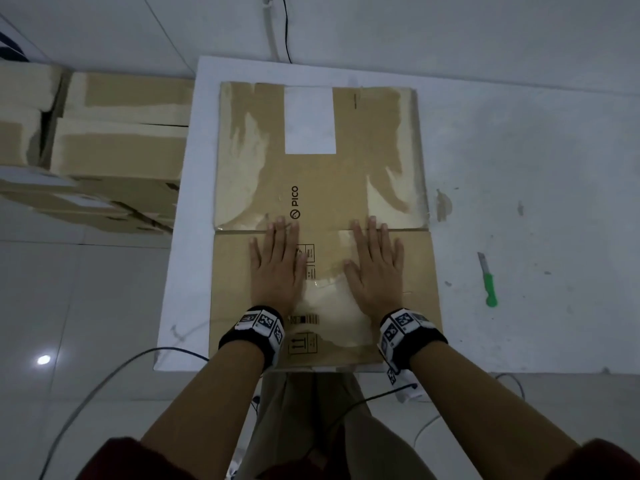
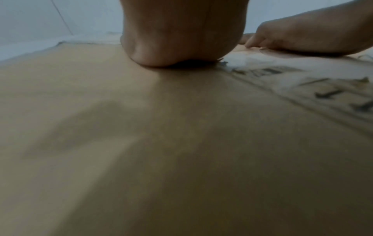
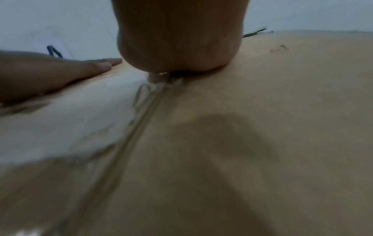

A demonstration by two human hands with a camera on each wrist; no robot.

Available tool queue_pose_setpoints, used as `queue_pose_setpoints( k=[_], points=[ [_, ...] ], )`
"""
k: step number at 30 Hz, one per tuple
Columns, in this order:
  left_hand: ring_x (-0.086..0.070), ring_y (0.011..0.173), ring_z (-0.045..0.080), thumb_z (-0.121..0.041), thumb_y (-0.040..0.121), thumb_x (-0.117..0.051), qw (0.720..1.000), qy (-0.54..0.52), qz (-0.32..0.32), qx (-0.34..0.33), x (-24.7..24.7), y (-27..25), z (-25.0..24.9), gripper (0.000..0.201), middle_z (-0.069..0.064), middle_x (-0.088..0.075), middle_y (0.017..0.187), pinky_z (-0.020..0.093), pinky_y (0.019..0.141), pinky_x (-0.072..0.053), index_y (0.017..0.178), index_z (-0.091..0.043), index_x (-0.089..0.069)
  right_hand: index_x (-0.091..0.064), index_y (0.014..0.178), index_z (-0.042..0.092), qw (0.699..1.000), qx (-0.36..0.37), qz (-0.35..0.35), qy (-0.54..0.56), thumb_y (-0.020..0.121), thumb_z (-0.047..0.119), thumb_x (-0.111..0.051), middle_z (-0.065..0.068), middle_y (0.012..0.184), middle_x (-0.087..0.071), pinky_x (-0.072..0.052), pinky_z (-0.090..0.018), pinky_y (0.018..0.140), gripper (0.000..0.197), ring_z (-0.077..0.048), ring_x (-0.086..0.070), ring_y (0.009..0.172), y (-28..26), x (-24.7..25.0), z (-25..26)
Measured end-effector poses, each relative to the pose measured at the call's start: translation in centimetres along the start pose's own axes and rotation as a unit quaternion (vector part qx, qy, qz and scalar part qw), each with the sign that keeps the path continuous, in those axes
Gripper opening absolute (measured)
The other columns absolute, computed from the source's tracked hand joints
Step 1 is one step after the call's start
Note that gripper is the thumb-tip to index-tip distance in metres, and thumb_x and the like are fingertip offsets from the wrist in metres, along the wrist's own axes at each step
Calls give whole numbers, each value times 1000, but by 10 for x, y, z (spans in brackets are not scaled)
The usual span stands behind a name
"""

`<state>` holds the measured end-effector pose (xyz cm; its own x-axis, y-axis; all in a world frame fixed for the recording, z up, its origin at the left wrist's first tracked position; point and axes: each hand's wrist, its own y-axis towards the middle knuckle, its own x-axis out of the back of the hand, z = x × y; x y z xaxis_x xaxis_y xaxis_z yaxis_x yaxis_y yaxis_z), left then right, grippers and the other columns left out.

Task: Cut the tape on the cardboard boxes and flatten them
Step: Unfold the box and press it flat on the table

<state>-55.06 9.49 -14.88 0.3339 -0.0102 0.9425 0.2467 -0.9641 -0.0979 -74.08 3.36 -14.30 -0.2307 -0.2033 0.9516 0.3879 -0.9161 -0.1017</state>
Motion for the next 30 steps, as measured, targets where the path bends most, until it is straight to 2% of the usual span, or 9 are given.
queue_pose_setpoints(
  k=[4,9,12,15,19,21,23,26,30],
  points=[
    [-1,150,22,-42,99,-22,999,-22,14,-29,4,-21,-3,65,9,-5,162,51,119,-7,154,-9,-13,-8,158,21,1000,23,7,6,102,41,-28,-7,166,3,-3,-51,122,63,-21,5,153,-15,7,5],
    [-2,150,24,-46,98,-26,997,-8,42,-57,-3,-79,-12,68,8,-4,162,55,118,-8,153,-9,-16,-18,157,22,997,65,26,12,98,43,-32,-4,165,-10,-9,-55,121,64,-19,-5,153,-77,-8,21],
    [-3,150,24,-47,96,-28,997,-4,49,-56,-4,-78,-10,69,8,-6,162,56,118,-8,153,-10,-18,-23,156,22,998,52,25,11,96,44,-34,-4,164,-15,-12,-54,121,65,-19,-10,152,-82,-11,21],
    [-6,149,25,-46,94,-32,997,-21,53,-61,-4,-75,-10,69,8,-10,162,56,118,-7,152,-9,-22,-23,156,22,998,54,28,20,95,45,-34,-2,165,-13,-9,-53,121,66,-17,-8,152,-79,-6,22],
    [-17,148,25,-46,97,-29,996,-50,49,-56,-4,-76,-9,63,9,-22,159,54,118,-10,149,-10,-32,-26,155,24,998,52,22,37,96,45,-35,0,164,-17,-11,-53,121,63,-16,-12,151,-81,-4,23],
    [-25,144,27,-45,100,-20,995,-46,59,-60,-4,-70,-7,60,11,-29,155,56,115,-15,146,-10,-38,-31,153,25,998,44,10,51,97,43,-36,1,162,-21,-14,-54,120,58,-14,-15,150,-75,-4,23],
    [-27,143,29,-44,101,-18,994,-42,63,-77,-4,-58,-7,60,13,-30,154,58,113,-19,145,-9,-39,-34,151,23,997,45,-4,65,98,38,-36,1,160,-26,-15,-55,119,55,-14,-18,150,-60,-3,25],
    [-18,147,28,-43,99,-28,994,-44,29,-97,0,-33,-11,62,15,-23,158,55,117,-14,148,-6,-33,-29,154,20,997,39,-21,66,100,36,-31,-1,162,-22,-8,-54,121,56,-16,-12,151,-21,2,28],
    [-18,147,27,-39,97,-32,996,-57,-10,-64,11,35,-12,62,13,-23,158,53,118,-8,149,-6,-30,-22,156,18,997,16,-38,59,101,39,-26,-1,164,-17,-3,-51,122,59,-15,-9,152,49,6,25]
  ],
)
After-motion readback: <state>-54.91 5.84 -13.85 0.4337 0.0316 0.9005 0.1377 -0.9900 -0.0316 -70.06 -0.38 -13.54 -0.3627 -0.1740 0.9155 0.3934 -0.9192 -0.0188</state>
